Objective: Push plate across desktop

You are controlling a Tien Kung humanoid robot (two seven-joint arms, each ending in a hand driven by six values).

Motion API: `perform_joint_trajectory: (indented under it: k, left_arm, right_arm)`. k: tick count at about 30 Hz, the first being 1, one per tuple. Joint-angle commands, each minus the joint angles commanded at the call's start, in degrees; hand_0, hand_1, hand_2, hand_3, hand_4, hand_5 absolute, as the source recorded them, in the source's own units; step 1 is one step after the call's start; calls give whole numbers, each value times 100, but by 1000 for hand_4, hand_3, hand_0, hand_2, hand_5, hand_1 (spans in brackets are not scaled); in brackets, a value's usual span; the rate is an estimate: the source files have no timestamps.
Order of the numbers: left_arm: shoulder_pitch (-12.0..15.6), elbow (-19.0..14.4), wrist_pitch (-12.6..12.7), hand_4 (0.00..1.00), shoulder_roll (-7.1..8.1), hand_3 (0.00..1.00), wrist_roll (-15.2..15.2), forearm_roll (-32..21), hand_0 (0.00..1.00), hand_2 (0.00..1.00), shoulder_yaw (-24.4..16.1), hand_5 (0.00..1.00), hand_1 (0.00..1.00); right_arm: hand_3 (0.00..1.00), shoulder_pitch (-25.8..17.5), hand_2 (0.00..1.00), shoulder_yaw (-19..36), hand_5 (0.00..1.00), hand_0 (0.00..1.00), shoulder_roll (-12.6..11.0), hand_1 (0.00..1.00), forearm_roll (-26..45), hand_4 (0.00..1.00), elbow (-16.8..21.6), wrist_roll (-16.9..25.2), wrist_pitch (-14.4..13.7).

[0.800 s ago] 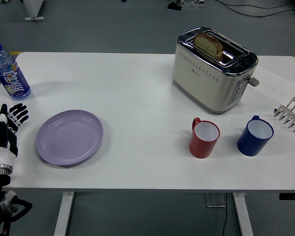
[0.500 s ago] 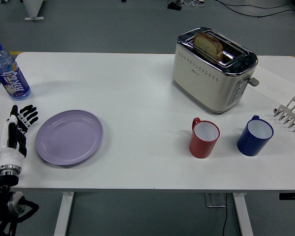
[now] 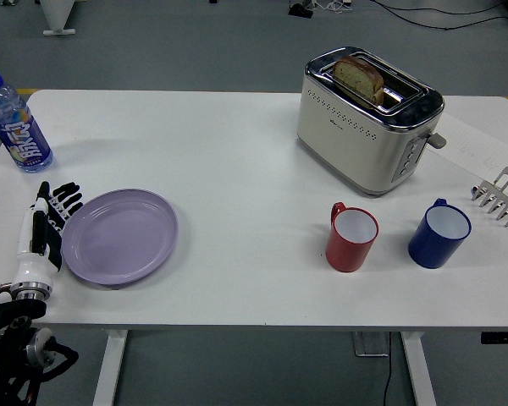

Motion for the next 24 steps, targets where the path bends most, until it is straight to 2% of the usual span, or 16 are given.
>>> perform_joint_trajectory:
  k: [24]
  left_arm:
    - [-135, 0, 132, 628, 0, 639, -97, -367, 755, 780, 898, 998, 792]
  right_arm:
    - [612, 4, 668, 17, 116, 639, -15, 603, -27, 179, 0, 1, 4]
